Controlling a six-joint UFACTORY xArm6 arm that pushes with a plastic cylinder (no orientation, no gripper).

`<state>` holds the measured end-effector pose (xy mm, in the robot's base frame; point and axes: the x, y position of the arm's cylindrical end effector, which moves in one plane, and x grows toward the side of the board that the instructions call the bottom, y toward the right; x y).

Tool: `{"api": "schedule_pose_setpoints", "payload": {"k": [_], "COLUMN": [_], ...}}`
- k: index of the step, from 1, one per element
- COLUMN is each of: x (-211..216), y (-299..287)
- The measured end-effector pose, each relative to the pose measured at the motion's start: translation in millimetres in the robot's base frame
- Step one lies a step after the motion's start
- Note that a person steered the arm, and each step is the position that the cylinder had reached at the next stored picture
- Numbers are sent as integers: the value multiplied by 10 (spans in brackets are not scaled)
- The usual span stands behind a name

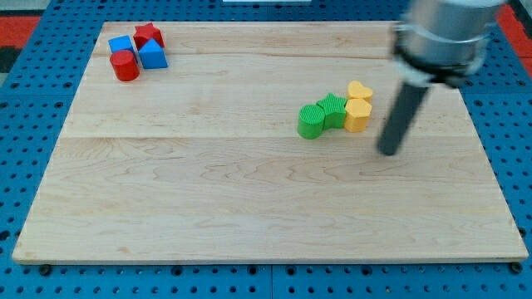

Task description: Move the green star in between the yellow blocks

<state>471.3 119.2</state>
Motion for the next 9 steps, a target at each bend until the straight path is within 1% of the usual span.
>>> {"api": "schedule_pose_setpoints", "payload": {"k": [1, 2, 3, 4, 5, 6, 7, 8, 9], "x": [-47, -566, -885, -960, -1120, -1125, -714, -471, -550], "y": [-1097, -844, -448, -167, -532, -1090, -916, -684, -479]}}
